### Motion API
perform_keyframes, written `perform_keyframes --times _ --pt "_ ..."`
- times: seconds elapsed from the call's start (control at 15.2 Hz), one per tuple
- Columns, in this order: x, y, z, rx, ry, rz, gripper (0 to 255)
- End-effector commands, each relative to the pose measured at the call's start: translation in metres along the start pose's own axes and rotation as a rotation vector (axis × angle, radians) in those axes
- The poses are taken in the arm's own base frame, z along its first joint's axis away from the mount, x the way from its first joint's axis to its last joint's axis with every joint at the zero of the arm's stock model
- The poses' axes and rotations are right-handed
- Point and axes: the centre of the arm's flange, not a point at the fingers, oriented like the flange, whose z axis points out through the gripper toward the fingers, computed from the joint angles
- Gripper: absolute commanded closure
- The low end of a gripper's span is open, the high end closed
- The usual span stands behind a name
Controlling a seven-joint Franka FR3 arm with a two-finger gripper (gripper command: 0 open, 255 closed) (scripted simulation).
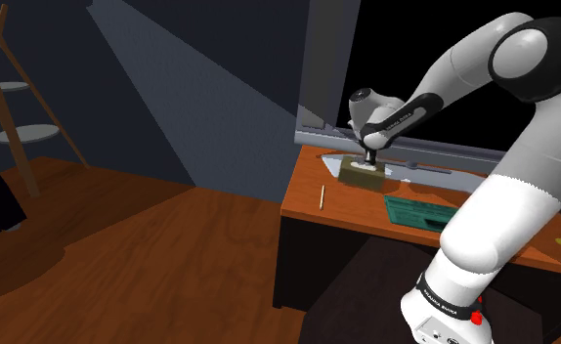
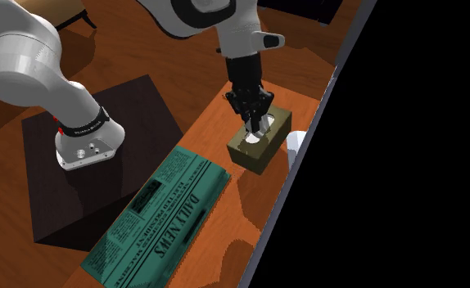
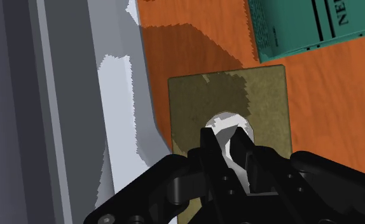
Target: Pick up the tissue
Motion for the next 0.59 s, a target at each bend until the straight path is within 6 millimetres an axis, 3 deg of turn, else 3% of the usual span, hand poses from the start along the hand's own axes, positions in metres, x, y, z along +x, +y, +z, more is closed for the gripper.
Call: perform_keyframes --times 0.0,0.4,0.53 --pt "-0.002 0.005 -0.009 0.000 0.000 0.000 255" --pt "-0.011 0.020 -0.036 0.000 0.000 0.000 255" --pt "-0.011 0.020 -0.036 0.000 0.000 0.000 255"
